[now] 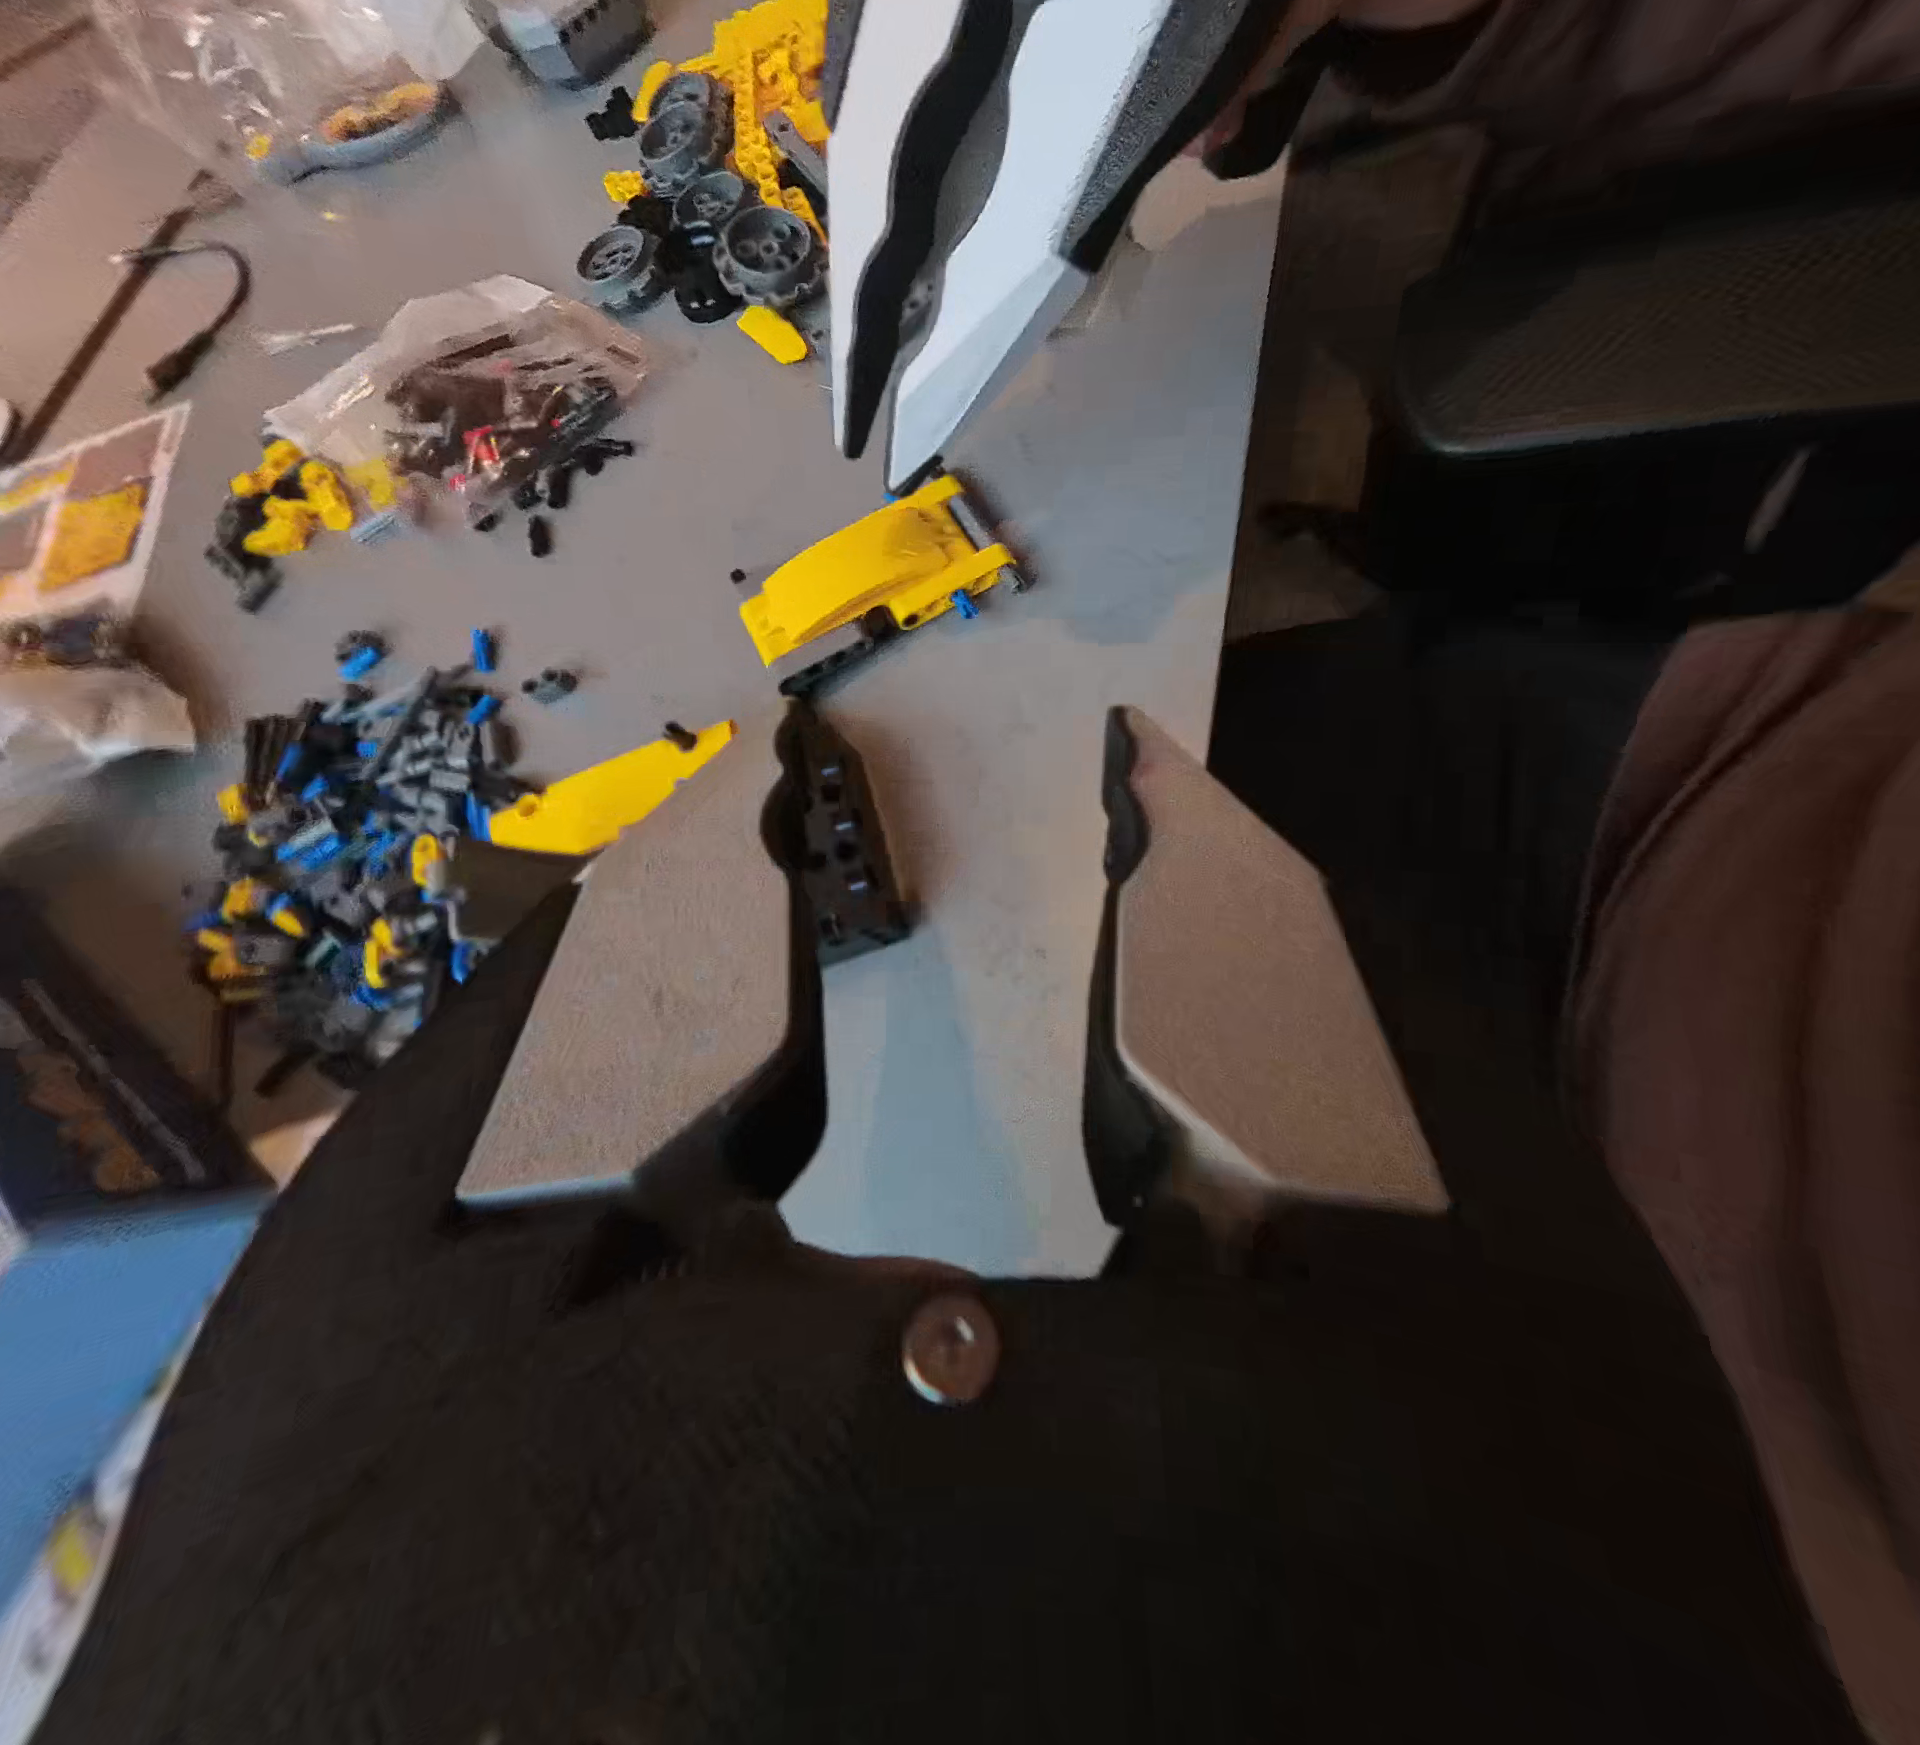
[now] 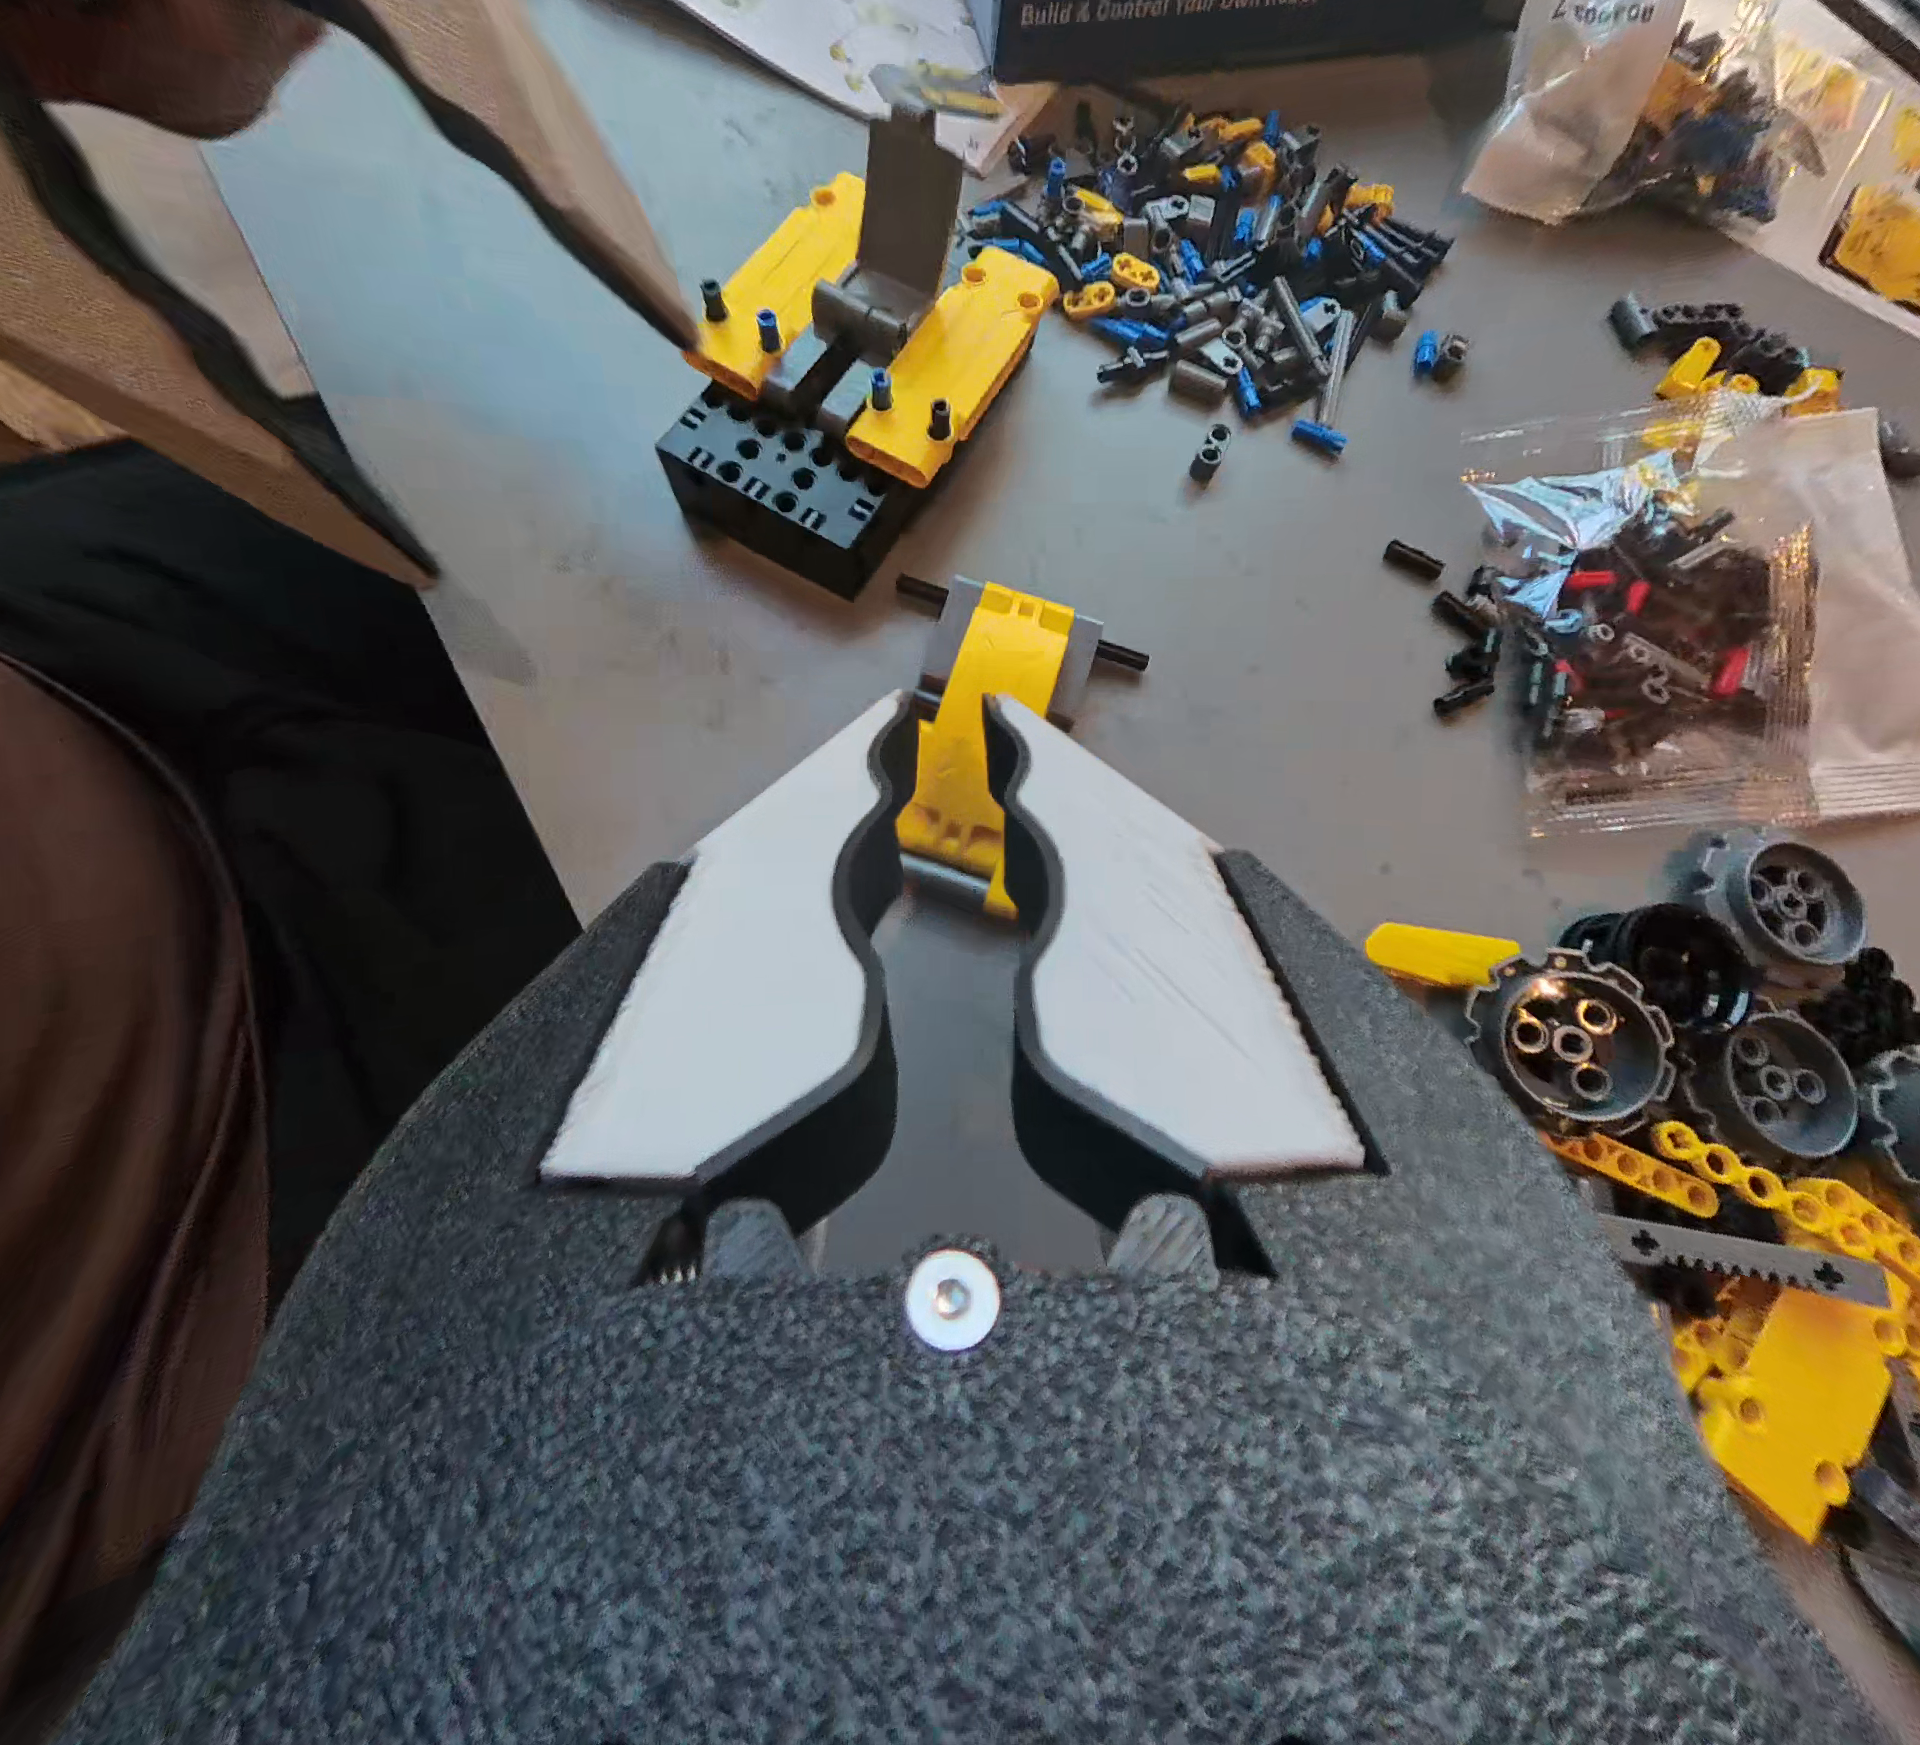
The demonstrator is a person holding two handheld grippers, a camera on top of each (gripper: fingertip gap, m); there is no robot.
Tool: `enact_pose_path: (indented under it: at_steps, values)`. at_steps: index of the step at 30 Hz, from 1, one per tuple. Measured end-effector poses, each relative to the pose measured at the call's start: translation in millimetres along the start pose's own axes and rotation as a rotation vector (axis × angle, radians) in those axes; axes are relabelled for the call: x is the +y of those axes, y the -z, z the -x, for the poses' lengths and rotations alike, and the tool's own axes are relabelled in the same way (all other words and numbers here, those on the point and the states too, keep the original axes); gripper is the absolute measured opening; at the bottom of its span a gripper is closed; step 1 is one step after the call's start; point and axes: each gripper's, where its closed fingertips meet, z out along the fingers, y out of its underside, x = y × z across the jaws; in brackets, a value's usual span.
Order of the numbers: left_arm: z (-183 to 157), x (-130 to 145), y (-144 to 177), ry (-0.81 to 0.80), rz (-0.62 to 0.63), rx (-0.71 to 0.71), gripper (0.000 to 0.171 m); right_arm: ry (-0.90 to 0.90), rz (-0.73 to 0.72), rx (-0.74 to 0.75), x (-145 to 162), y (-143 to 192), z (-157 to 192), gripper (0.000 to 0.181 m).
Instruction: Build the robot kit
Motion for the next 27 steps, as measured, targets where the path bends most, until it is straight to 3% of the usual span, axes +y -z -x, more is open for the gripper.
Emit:
enact_pose_path:
  at_steps: [5, 10, 15, 19, 22, 27]
  values:
    - [21.6, 11.4, -24.0, -0.320, 0.280, 0.205, 0.064, 0.005, -0.056, 0.024, -8.0, 15.8, 0.6, 0.010]
    - [39.9, 36.6, -45.6, -0.394, 0.531, 0.307, 0.080, -0.030, -0.090, 0.086, 1.1, 44.9, -20.1, 0.009]
    - [45.2, 78.5, -32.5, -0.440, 0.754, 0.375, 0.072, -0.091, -0.023, 0.130, 23.4, 71.4, -49.9, 0.011]
    - [40.1, 93.7, -14.9, -0.395, 0.748, 0.409, 0.064, -0.103, 0.057, 0.164, 46.6, 71.1, -67.7, 0.015]
    - [44.3, 98.3, -3.3, -0.380, 0.736, 0.363, 0.075, -0.087, 0.091, 0.127, 50.7, 56.6, -70.4, 0.023]
    - [37.2, 51.0, 20.4, -0.297, 0.474, 0.233, 0.082, -0.037, 0.229, 0.111, 66.3, 27.3, -83.7, 0.027]
